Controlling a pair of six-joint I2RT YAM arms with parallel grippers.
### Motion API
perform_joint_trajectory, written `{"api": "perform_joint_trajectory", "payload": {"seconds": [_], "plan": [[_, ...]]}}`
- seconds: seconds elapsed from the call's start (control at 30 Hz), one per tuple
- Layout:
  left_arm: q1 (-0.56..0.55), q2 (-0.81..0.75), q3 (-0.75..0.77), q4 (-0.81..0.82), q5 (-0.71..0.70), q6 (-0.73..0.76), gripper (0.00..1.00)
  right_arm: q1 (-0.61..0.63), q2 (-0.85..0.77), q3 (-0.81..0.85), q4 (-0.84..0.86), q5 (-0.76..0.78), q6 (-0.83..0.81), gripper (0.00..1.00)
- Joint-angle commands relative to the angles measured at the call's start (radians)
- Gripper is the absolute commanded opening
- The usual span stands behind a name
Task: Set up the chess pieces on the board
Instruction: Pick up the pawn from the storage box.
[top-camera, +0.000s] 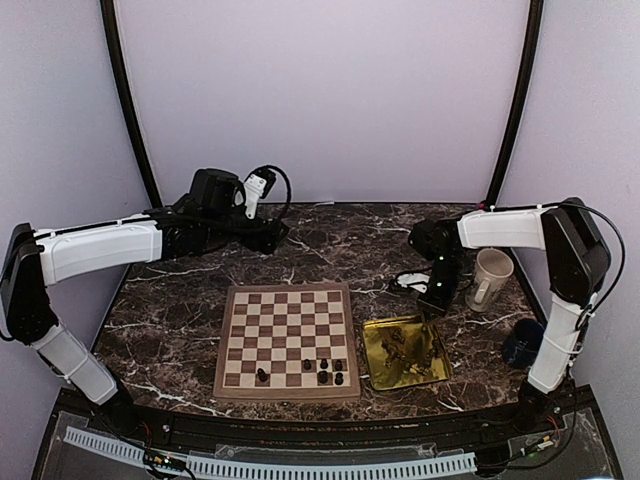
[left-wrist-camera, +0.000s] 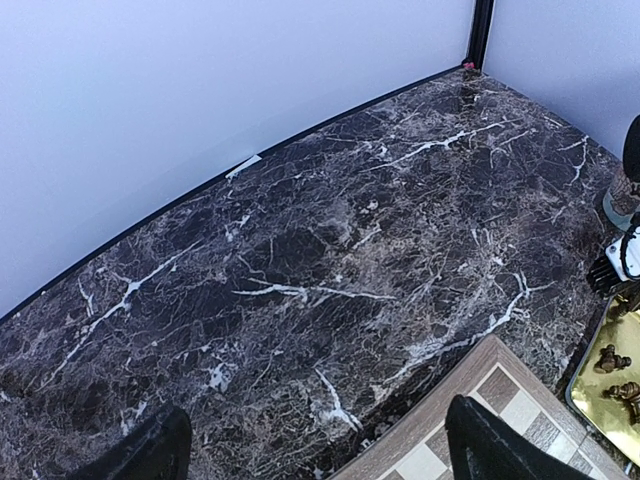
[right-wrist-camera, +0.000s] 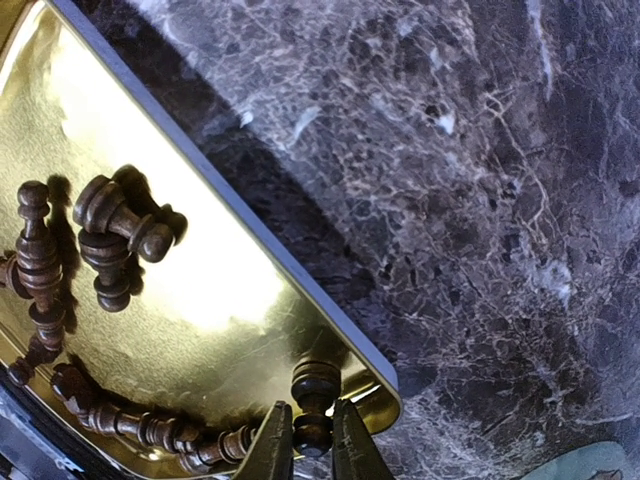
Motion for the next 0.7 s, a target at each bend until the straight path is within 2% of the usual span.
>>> {"api": "perform_joint_trajectory", "payload": {"seconds": [0.0, 0.4, 0.67], "plan": [[0.001, 0.003, 0.025, -0.019, 0.014, -0.01, 0.91, 0.004, -0.013, 0.002, -0.001, -0.035, -0.005, 0.13], [0.0, -0.003, 0.028, -0.021, -0.012, -0.035, 0.91, 0.127, -0.047, 0.164, -0.081, -0.042, -0.038, 0.12], [0.001, -0.012, 0.031, -0.028, -0.07, -0.047, 0.92, 0.298, 0.072, 0.406, -0.146, -0.049, -0.051, 0.12]]}}
